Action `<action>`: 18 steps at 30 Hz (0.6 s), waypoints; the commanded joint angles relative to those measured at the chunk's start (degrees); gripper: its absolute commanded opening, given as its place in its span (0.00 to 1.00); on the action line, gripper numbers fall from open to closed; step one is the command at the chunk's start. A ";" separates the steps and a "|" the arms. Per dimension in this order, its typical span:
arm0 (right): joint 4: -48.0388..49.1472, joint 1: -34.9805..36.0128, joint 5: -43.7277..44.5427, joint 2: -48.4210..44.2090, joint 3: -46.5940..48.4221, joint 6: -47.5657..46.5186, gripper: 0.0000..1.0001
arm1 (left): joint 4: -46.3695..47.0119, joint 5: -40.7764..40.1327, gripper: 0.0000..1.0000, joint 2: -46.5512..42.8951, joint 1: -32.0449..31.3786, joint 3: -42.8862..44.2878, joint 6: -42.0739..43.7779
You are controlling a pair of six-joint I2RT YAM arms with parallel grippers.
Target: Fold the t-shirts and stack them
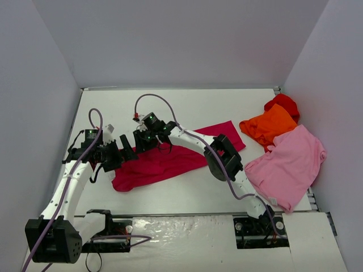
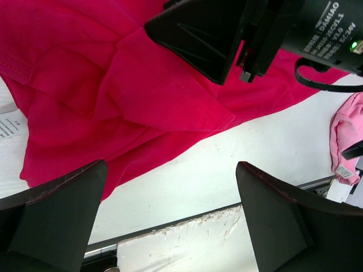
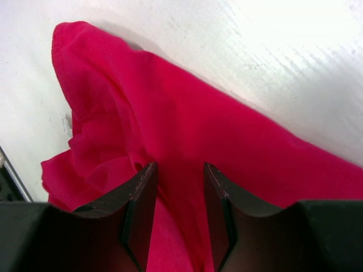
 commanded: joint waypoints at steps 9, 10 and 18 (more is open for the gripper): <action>11.27 0.47 -5.00 -8.50 -5.09 5.39 0.35 | 2.07 0.20 0.97 -0.59 0.40 0.81 0.62; 11.45 0.42 -5.27 -8.45 -5.09 5.52 0.35 | 2.07 0.20 0.97 -0.54 0.40 0.81 0.62; 13.61 0.56 -8.30 -9.28 -7.18 7.47 0.35 | 2.25 0.46 0.97 -0.50 0.40 0.55 0.62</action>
